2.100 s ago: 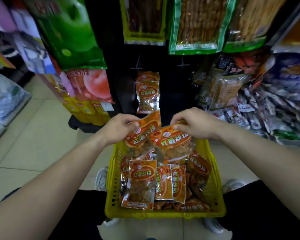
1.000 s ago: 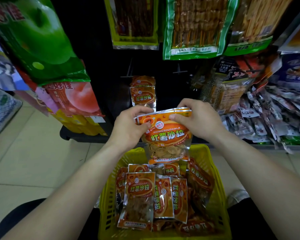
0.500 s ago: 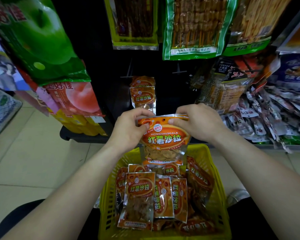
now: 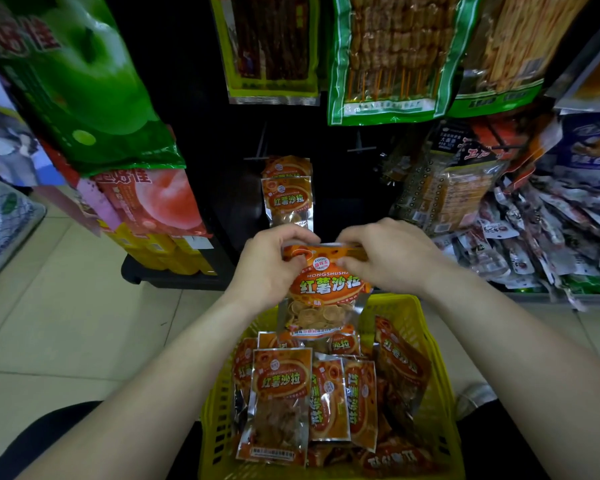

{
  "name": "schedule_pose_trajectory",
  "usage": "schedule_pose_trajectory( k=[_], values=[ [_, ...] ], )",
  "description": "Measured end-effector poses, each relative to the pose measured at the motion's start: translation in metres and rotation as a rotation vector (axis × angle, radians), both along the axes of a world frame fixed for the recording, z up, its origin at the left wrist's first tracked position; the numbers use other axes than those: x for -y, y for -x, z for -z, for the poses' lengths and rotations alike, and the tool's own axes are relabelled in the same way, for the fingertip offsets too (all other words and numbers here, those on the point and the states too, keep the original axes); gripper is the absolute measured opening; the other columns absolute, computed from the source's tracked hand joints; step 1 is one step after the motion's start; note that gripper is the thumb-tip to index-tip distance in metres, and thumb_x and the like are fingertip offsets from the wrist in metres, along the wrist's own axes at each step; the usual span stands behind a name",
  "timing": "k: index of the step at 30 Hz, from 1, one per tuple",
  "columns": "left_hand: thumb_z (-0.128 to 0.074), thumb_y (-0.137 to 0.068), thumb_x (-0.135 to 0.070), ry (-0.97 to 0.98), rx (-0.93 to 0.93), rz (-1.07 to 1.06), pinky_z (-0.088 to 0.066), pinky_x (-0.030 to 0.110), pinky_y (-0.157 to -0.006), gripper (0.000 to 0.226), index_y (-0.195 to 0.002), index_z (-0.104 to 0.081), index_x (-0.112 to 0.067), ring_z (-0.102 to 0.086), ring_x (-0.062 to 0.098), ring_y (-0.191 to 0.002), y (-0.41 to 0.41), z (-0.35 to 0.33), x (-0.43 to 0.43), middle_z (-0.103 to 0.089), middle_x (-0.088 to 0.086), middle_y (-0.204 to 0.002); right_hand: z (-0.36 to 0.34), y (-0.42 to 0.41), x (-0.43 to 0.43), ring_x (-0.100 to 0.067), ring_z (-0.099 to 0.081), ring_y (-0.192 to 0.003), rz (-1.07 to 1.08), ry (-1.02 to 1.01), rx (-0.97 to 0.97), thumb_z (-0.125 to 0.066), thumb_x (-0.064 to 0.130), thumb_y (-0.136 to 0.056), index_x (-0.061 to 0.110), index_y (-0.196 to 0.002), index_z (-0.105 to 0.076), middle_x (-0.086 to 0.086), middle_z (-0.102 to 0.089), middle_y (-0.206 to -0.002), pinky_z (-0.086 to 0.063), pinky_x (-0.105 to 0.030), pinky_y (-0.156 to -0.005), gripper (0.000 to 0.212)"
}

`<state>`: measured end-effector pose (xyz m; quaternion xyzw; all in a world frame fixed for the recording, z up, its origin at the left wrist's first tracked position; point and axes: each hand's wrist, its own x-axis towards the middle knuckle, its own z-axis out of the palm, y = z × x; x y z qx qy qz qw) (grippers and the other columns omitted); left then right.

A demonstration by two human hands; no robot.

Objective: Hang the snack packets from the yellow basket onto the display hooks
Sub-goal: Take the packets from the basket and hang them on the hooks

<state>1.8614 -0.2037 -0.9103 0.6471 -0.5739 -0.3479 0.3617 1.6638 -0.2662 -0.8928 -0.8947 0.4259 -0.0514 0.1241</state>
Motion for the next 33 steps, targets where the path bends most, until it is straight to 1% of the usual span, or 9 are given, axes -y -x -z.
schedule_pose_trajectory(
  k=[3,9,11,13,16,19,22,27,33],
  values=[
    [-0.066,-0.093,-0.006,0.039,0.048,0.02,-0.058,0.019,-0.076,0.031,-0.108,-0.069,-0.033,-0.066,-0.004,-0.095,0.003,0.004,-0.002,-0.073,-0.015,-0.101,0.004,-0.008,-0.008,-0.021,-0.065,-0.094,-0.001,0.024,0.0,-0.052,0.052,-0.097,0.039,-0.116,-0.061,0.007,-0.07,-0.095,-0.045,-0.032,-0.067,0.025],
    [-0.075,-0.088,-0.022,0.008,0.057,0.019,-0.059,0.026,-0.082,0.036,-0.12,-0.063,-0.031,-0.067,0.003,-0.1,-0.01,0.016,-0.001,-0.072,-0.011,-0.108,0.008,-0.006,-0.008,-0.016,-0.066,-0.092,0.111,0.05,0.062,-0.05,0.048,-0.099,0.039,-0.104,-0.064,0.01,-0.071,-0.093,-0.054,-0.037,-0.071,0.017],
    [-0.076,-0.087,-0.027,-0.049,0.13,0.041,-0.06,0.035,-0.085,0.022,-0.109,-0.07,-0.024,-0.068,0.003,-0.097,-0.018,0.024,-0.001,-0.074,-0.01,-0.101,0.006,-0.004,-0.008,-0.016,-0.067,-0.089,0.144,0.052,0.097,-0.05,0.05,-0.098,0.036,-0.102,-0.064,0.01,-0.071,-0.092,-0.053,-0.035,-0.068,0.02],
    [-0.075,-0.087,-0.031,-0.067,0.156,0.001,-0.061,0.04,-0.08,0.016,-0.094,-0.072,-0.018,-0.07,0.007,-0.091,-0.022,0.03,-0.001,-0.075,-0.008,-0.094,0.005,-0.004,-0.007,-0.017,-0.067,-0.089,0.17,0.075,0.107,-0.049,0.051,-0.098,0.035,-0.103,-0.064,0.01,-0.071,-0.092,-0.052,-0.033,-0.067,0.022],
    [-0.075,-0.088,-0.034,-0.051,0.212,-0.077,-0.061,0.041,-0.077,0.018,-0.095,-0.071,-0.018,-0.07,0.011,-0.09,-0.019,0.034,-0.003,-0.075,-0.005,-0.094,0.007,-0.009,-0.009,-0.019,-0.068,-0.09,0.187,0.105,0.071,-0.046,0.052,-0.099,0.035,-0.106,-0.062,0.008,-0.072,-0.094,-0.049,-0.032,-0.066,0.024],
    [-0.074,-0.088,-0.034,-0.032,0.283,-0.115,-0.06,0.039,-0.08,0.02,-0.104,-0.072,-0.021,-0.069,0.012,-0.09,-0.018,0.036,-0.003,-0.075,-0.005,-0.098,0.01,-0.016,-0.015,-0.021,-0.068,-0.088,0.172,0.109,0.038,-0.044,0.052,-0.1,0.036,-0.107,-0.062,0.007,-0.072,-0.091,-0.051,-0.033,-0.067,0.025],
    [-0.076,-0.087,-0.032,-0.095,0.211,-0.031,-0.059,0.038,-0.082,0.021,-0.102,-0.068,-0.02,-0.068,0.012,-0.092,-0.023,0.039,-0.002,-0.073,-0.006,-0.099,0.01,-0.015,-0.013,-0.021,-0.068,-0.089,0.189,0.111,0.058,-0.046,0.05,-0.1,0.036,-0.109,-0.064,0.007,-0.072,-0.092,-0.051,-0.034,-0.068,0.024],
    [-0.081,-0.082,-0.023,-0.036,0.224,0.009,-0.054,0.025,-0.072,0.016,-0.089,-0.066,-0.023,-0.066,0.007,-0.081,-0.033,0.039,-0.005,-0.07,-0.008,-0.084,0.011,-0.006,-0.008,-0.018,-0.07,-0.089,0.241,0.063,0.183,-0.052,0.05,-0.098,0.037,-0.105,-0.065,0.01,-0.073,-0.096,-0.055,-0.034,-0.067,0.02],
    [-0.071,-0.091,-0.024,-0.085,0.259,0.08,-0.042,0.016,-0.062,0.015,-0.09,-0.057,-0.021,-0.063,0.005,-0.081,-0.036,0.036,-0.011,-0.066,-0.01,-0.088,0.014,-0.012,-0.012,-0.018,-0.07,-0.089,0.204,0.099,0.172,-0.05,0.05,-0.099,0.039,-0.107,-0.065,0.01,-0.073,-0.096,-0.054,-0.034,-0.068,0.02]
  ],
)
